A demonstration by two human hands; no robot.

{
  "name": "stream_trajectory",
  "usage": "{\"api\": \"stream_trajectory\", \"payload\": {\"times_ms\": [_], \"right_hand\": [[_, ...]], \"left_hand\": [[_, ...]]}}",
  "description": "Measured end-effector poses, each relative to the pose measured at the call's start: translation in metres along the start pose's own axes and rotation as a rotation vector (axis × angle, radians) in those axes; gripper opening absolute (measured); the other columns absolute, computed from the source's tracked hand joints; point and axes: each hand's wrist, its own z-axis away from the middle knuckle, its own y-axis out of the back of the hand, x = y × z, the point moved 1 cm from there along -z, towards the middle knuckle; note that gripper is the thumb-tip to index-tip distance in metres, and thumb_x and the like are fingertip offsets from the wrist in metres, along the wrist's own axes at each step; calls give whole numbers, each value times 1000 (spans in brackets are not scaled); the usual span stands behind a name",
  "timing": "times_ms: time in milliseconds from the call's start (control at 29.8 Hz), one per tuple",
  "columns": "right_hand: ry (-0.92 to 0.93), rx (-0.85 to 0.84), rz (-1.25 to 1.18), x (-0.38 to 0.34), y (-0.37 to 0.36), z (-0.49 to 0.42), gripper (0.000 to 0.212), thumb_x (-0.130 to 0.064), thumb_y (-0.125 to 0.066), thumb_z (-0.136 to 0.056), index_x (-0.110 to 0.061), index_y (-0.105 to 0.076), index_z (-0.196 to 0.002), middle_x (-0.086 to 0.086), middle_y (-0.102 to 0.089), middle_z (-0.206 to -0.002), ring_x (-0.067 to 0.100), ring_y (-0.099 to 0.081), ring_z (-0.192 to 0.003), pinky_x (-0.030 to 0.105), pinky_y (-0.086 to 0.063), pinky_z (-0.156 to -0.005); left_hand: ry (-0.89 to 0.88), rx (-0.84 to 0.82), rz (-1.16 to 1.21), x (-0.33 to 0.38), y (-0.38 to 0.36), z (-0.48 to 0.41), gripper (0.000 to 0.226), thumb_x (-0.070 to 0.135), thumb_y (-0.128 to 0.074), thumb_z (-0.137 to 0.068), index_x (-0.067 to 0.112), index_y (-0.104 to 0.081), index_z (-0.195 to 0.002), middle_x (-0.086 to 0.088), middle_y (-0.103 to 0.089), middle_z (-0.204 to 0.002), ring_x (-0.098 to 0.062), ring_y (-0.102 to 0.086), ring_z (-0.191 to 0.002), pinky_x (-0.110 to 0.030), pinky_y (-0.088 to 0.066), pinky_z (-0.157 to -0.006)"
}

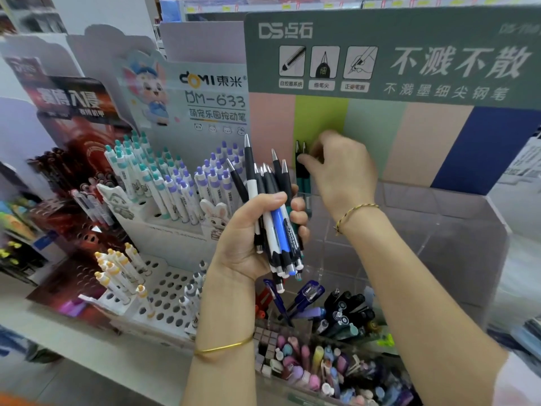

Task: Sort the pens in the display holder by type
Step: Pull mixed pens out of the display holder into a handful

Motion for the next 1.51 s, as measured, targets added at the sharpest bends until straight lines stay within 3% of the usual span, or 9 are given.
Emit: {"api": "stream_trajectory", "payload": {"times_ms": [101,268,403,604,805,939,1074,1208,1510], "right_hand": [[40,12,-378,-5,13,7,30,-36,-61,-89,-9,-65,-76,5,-64,-72,16,-57,-68,30,-43,-62],[-57,-372,-627,-11,25,15,19,-29,-72,-81,-10,-71,-79,-5,-63,-64,-2,-48,-47,16,-40,-48],[7,-361,-425,-12,24,12,17,-18,-63,-85,-2,-70,-86,2,-63,-67,10,-51,-53,24,-46,-57],[33,-308,-457,-14,25,13,28,-22,-69,-83,6,-68,-87,21,-67,-82,36,-61,-72,46,-52,-65],[-54,-176,-553,-14,22,13,17,-17,-74,-78,-3,-72,-87,3,-64,-75,17,-61,-73,35,-53,-71],[-66,-99,-629,-10,22,10,11,-15,-75,-76,-8,-73,-85,-9,-61,-66,4,-55,-59,20,-46,-57],[-11,305,-741,-5,41,4,5,-13,-72,-79,-17,-69,-82,-15,-59,-67,-2,-52,-58,16,-44,-60],[87,607,-577,-3,49,-3,6,-16,-67,-82,-13,-70,-86,-8,-61,-78,6,-55,-71,21,-49,-69],[67,131,-277,1,-1,-3,26,-5,-69,-80,-1,-51,-98,16,-62,-83,35,-58,-77,43,-48,-69]], "left_hand": [[34,-10,-104,0,-2,0,26,16,-81,-60,10,-68,-83,1,-61,-73,-9,-59,-63,-23,-52,-63],[39,57,-103,-3,-3,-2,25,7,-75,-59,5,-66,-82,-3,-61,-75,-13,-62,-65,-26,-54,-61],[-9,230,-204,-6,-9,-4,19,7,-61,-66,2,-66,-84,-9,-64,-75,-17,-65,-64,-28,-56,-62],[-122,361,-228,-8,-26,-7,15,1,-51,-88,5,-63,-80,-9,-67,-68,-19,-67,-62,-34,-57,-65],[-193,544,-177,-9,-30,-11,24,1,-51,-90,6,-56,-67,-8,-62,-53,-19,-64,-50,-32,-58,-56],[-199,648,-169,-8,-31,-10,23,2,-54,-88,8,-51,-66,-4,-58,-49,-16,-59,-44,-31,-55,-56],[-222,629,-57,-4,-25,-7,14,-1,-51,-90,7,-52,-78,-9,-67,-64,-19,-68,-58,-33,-58,-64],[-241,617,-133,-5,-22,-5,14,-3,-49,-90,9,-52,-83,-11,-69,-73,-21,-69,-64,-35,-58,-65],[-174,525,-285,-7,-26,-1,9,-3,-50,-89,0,-58,-94,-11,-72,-75,-19,-71,-67,-29,-58,-57]]}}
